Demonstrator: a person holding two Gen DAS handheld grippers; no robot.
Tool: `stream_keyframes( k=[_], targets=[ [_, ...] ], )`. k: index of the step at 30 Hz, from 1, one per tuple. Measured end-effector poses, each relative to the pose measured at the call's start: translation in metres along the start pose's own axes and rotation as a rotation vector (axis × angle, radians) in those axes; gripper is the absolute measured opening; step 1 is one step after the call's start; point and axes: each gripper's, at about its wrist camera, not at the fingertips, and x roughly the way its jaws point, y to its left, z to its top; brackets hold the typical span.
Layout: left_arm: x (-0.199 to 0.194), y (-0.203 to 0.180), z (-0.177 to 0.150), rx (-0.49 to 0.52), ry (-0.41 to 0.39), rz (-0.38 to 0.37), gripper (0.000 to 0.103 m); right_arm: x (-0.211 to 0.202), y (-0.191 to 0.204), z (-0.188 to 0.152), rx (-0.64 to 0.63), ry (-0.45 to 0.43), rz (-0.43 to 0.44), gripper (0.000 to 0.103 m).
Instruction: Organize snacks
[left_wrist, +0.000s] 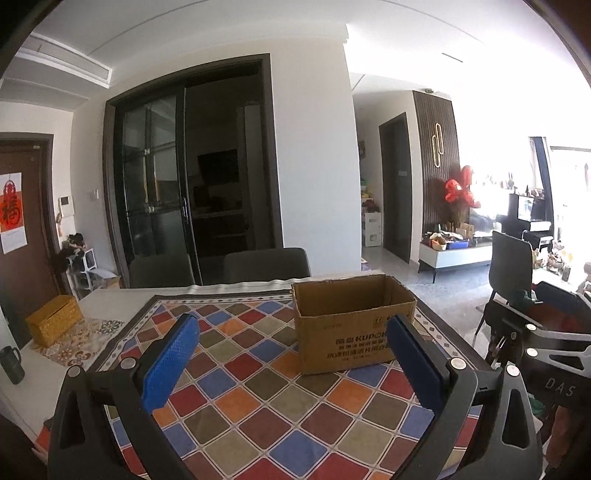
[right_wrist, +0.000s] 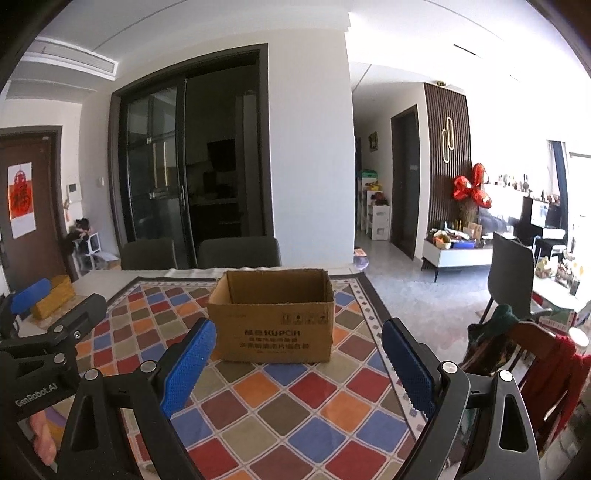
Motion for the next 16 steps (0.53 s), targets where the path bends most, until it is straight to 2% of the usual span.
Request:
stream_keyframes(
  k=[16],
  targets=[
    [0.0012,-0.0007,-0.0032,0.0,0.014,-0.01,0.103,-0.0058,0.0012,0.0004,-0.01,0.006,0.001,0.092]
  ],
)
